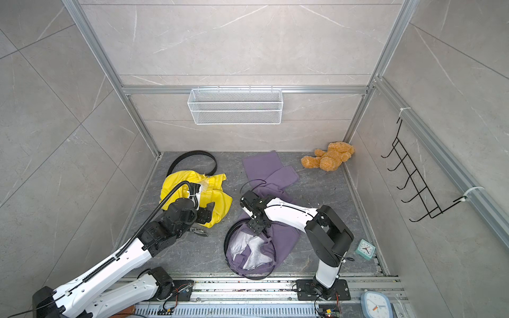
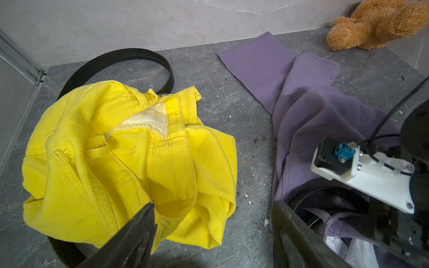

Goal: Remove the belt from the trousers
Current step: Adjust the trousers at the center of the board.

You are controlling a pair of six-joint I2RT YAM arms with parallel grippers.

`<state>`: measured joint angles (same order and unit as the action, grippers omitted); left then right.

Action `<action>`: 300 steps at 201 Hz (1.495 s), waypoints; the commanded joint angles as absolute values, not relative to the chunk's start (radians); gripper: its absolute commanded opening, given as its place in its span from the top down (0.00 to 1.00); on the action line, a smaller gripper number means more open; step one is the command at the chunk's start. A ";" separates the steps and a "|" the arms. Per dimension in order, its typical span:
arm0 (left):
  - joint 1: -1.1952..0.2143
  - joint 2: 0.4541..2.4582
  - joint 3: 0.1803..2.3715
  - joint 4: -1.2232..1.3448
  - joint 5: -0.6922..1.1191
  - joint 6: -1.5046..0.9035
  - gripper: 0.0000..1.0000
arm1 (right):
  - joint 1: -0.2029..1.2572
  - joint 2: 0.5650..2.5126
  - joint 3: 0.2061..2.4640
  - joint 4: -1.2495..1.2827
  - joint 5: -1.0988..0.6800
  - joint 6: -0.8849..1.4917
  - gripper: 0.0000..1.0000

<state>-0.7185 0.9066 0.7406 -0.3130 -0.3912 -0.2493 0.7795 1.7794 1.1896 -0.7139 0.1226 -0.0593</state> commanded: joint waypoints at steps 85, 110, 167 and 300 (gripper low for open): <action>-0.724 0.996 0.754 -0.253 -0.387 -0.272 0.20 | 0.402 1.789 1.146 -0.584 -0.003 0.442 1.00; -0.731 1.031 0.760 -0.242 -0.347 -0.300 0.20 | 0.396 1.686 1.089 -0.580 -0.091 0.539 0.94; -0.836 1.157 0.795 -0.242 -0.323 -0.429 0.20 | 0.417 1.550 1.317 -0.869 -0.024 0.277 0.09; -0.850 0.992 0.747 -0.370 -0.425 -0.472 0.21 | 0.568 2.094 1.736 -0.820 -0.226 -0.949 0.03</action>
